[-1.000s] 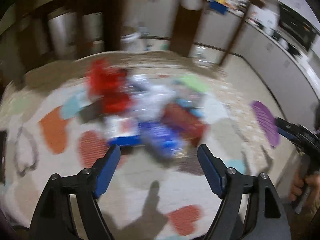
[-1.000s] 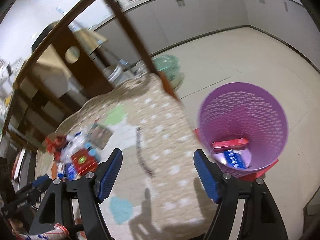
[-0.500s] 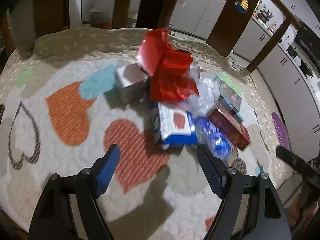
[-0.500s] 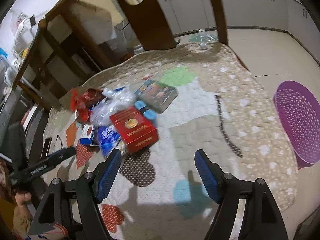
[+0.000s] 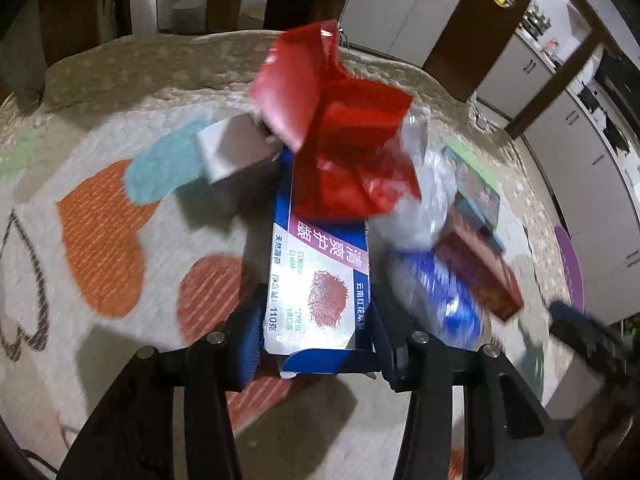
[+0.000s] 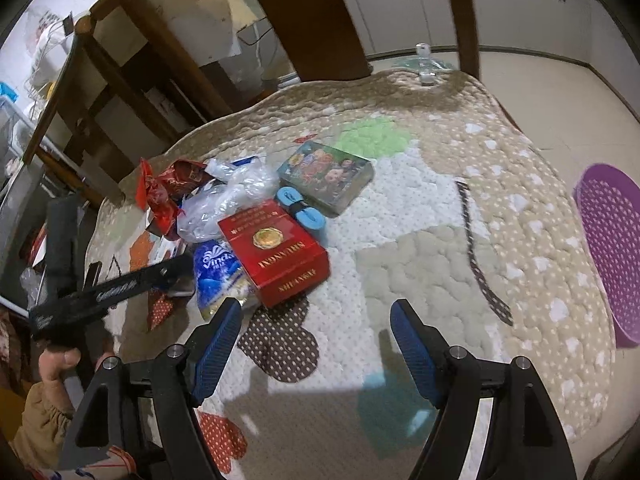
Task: Collect trash
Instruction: 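Return both tools to the mat and approach the remaining trash, then grasp the blue toothpaste box with the left tool while the right grasps the red SHUANGXI box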
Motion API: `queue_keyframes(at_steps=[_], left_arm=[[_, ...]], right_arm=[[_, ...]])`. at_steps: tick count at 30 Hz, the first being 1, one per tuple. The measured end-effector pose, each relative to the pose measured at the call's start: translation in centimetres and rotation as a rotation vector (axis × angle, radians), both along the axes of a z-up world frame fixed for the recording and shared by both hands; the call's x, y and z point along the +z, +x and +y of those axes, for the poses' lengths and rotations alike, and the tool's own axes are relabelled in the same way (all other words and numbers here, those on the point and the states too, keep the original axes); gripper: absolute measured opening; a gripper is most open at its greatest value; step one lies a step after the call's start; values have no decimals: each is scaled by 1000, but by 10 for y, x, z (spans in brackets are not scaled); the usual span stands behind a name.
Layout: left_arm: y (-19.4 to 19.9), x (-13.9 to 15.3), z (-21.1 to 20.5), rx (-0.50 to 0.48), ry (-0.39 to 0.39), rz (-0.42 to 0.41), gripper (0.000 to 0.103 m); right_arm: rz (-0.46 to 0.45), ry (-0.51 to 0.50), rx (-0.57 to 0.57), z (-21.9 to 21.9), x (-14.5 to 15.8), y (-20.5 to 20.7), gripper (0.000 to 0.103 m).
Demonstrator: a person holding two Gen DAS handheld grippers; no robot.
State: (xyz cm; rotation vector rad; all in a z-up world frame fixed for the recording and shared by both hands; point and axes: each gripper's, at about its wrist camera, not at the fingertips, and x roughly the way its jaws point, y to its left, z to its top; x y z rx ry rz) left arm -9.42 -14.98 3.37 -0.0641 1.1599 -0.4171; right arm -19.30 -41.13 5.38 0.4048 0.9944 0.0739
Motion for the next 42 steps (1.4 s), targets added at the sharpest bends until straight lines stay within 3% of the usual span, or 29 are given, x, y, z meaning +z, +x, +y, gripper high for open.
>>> queue_keyframes(at_steps=[7,13,15,19,23,25,33,42], left_arm=[[-41,1,42,-37,-8,50,47],[-32,2,52,14,-15,42,50],[-27,2,50,15,-13,33,57],[-20,-4,41,13,51,-13,62],[-25,-9,28,-15,138,-52,61],[-34,-8,27,-40,167,-71,46],[-53,17,44,5,110,-89,46],[-75,50,25,-19,116,-170,46]], right_arm=[[-13,-30,85,11,-9,28,84],[15,-34,159,22,-29,61,84],[29,-32,175,28,-34,69,84],[37,-54,189,39,-36,75,83],[40,-20,192,42,-33,72,69],[39,-5,191,41,-31,67,63],[14,78,155,32,-16,37,61],[-49,106,74,12,7,-4,61]])
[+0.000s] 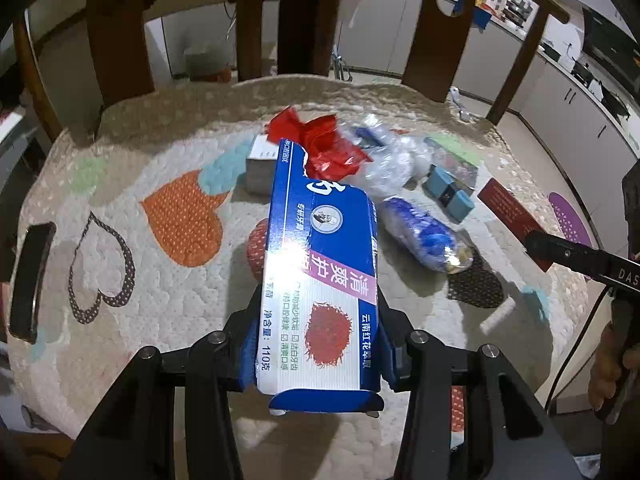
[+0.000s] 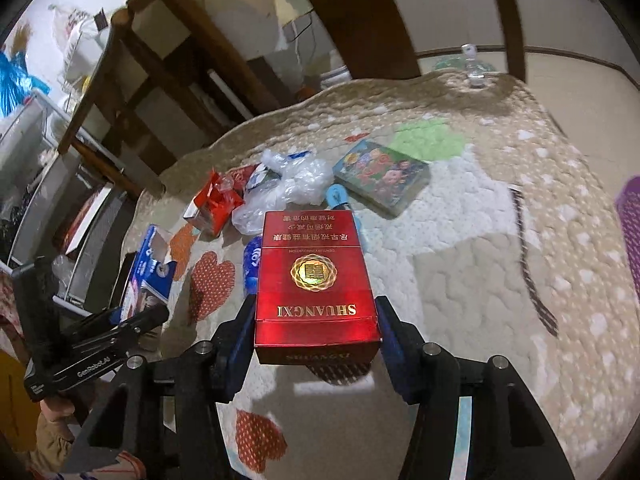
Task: Collect trash
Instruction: 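Grasp the blue toothpaste box with the left tool while the right grasps the red SHUANGXI box, then carry both boxes to the purple basket and release them inside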
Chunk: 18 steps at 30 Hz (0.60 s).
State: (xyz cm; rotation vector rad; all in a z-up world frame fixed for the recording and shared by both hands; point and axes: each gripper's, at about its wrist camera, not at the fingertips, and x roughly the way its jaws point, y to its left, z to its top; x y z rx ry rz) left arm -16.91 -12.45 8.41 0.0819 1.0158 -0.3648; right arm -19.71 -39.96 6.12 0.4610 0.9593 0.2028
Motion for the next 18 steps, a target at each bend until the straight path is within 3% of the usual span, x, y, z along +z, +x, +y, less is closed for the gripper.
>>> queue_keyframes(at_steps=[10,18], left_arm=[[-23,18,-21,-21,61,-47,46],[-36,23,-27,-15,110,-69,46]], right_arm=[[-40,-10,-80,-12,17,-38,61],[-90,-109,-73,7,34,-53,61]])
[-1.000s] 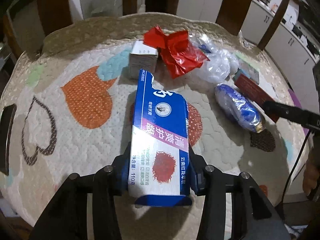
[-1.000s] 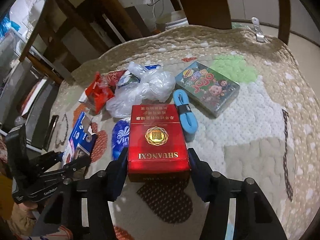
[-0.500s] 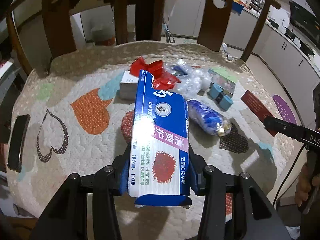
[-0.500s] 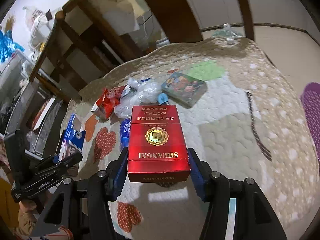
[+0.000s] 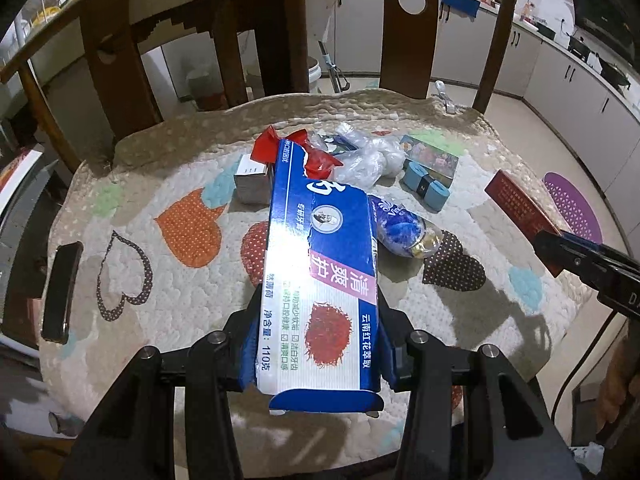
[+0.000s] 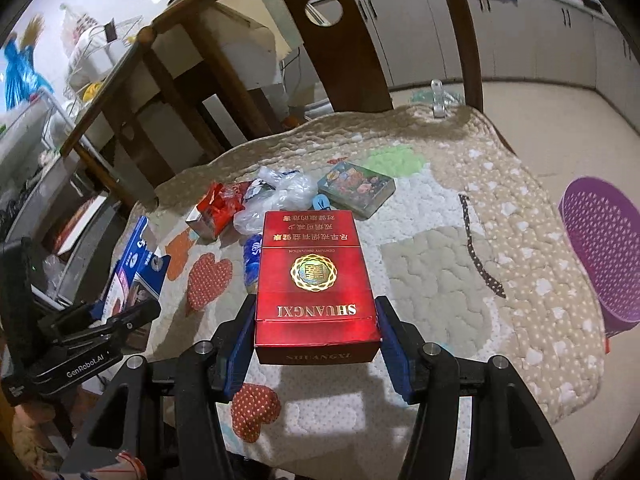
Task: Collect trash
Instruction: 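Carry both boxes to the purple basket and release them inside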
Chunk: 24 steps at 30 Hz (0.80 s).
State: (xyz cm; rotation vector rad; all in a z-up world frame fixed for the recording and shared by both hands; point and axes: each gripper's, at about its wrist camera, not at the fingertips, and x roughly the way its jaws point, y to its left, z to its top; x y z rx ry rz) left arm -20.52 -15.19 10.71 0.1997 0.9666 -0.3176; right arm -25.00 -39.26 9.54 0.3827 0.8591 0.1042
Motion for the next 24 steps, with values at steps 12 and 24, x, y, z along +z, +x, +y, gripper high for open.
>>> queue_keyframes(at_steps=[12,24], left_arm=[[-13,7,-3,-3,34,-40,46],[-15,9,-10,-16,43,-44,46]], right_arm=[[-61,-102,-11,13,18,-15,61],[-106,-166,-46,6,29,-29,61]])
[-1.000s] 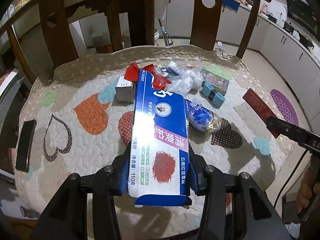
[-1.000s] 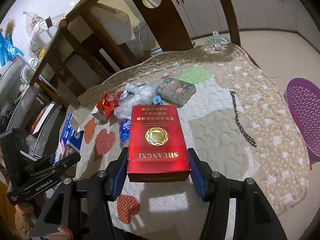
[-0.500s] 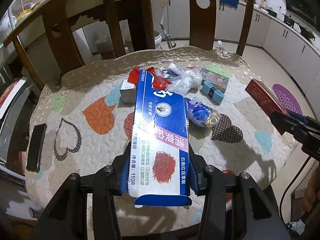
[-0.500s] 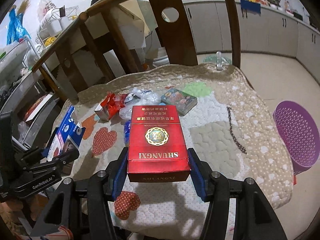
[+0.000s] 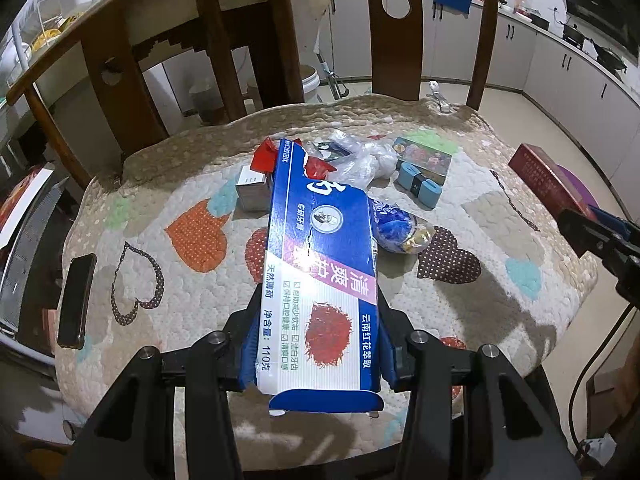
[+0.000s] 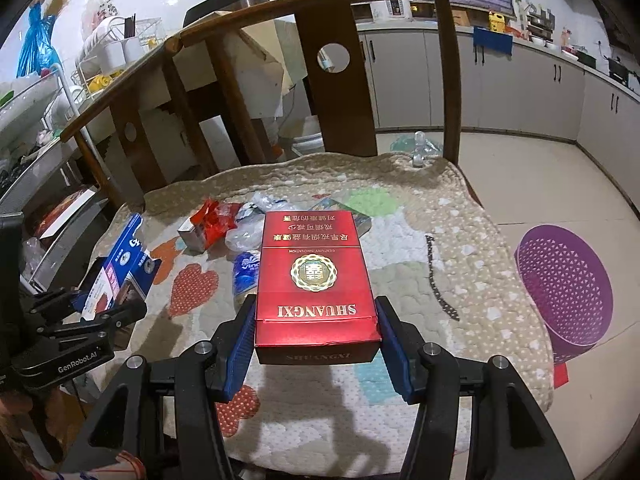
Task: Collect trash
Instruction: 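Carry both boxes to the purple basket and release them inside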
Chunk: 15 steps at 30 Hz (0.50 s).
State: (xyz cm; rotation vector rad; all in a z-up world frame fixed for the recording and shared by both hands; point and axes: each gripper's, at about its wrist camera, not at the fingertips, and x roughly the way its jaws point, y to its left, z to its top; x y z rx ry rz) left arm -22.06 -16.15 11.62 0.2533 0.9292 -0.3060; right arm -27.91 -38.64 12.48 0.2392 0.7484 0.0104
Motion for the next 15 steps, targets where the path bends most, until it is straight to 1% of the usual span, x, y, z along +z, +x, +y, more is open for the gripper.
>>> queue_keyframes(at_steps=[5,15], left_arm=[[2,-3,-6,-15,6,8,46],[5,-8,-27,-54,27,17,46]], right_arm=[[-12,1,-27,-10,1,-3,61],[-6,44,-107,-44,-8,-7,61]])
